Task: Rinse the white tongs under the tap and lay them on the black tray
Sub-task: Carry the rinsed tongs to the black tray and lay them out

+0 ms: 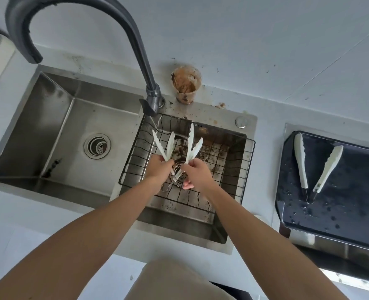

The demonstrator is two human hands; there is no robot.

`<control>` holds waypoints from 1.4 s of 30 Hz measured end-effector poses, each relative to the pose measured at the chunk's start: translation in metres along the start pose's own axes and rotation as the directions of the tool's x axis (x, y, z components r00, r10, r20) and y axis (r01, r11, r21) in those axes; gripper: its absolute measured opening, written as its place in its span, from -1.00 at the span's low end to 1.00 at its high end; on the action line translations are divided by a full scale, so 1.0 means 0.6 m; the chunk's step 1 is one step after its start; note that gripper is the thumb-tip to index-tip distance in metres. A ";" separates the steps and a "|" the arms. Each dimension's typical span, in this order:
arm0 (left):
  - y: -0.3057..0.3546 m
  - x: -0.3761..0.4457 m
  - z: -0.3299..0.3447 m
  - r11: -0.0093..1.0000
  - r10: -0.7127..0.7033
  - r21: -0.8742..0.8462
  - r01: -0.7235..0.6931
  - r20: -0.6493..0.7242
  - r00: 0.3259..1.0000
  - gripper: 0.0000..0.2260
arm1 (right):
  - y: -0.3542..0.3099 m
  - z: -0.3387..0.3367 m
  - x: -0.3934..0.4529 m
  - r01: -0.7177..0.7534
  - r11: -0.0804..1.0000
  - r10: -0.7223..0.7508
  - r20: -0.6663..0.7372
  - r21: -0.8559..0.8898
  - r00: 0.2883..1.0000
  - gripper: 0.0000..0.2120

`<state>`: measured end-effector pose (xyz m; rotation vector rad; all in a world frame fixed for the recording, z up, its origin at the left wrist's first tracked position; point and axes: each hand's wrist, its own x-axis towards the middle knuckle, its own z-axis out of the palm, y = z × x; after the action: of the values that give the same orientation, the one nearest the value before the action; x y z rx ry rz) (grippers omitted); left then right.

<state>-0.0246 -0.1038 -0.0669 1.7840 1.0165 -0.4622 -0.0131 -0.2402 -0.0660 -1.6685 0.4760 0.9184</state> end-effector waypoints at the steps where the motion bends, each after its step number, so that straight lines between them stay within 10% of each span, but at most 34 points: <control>1: -0.001 -0.001 -0.002 0.999 -0.007 -0.036 0.006 -0.024 1.000 -0.83 | -0.001 0.004 -0.002 0.013 1.000 -0.013 -0.012 -0.004 1.000 -0.87; 24: -0.021 -0.103 0.118 0.987 -0.003 -0.156 0.034 0.197 0.980 -0.56 | 0.047 -0.124 -0.075 0.096 0.909 -0.196 -0.214 -0.406 0.957 -0.74; 42: 0.021 -0.166 0.137 0.906 0.112 -0.414 0.089 0.438 0.892 -0.89 | 0.042 -0.169 -0.144 0.204 0.909 -0.295 -0.213 -0.364 0.932 -0.78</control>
<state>-0.0605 -0.2216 -0.0261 1.2094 0.7042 -0.5678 -0.0513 -0.3558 -0.0070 -2.1250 0.2767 0.6094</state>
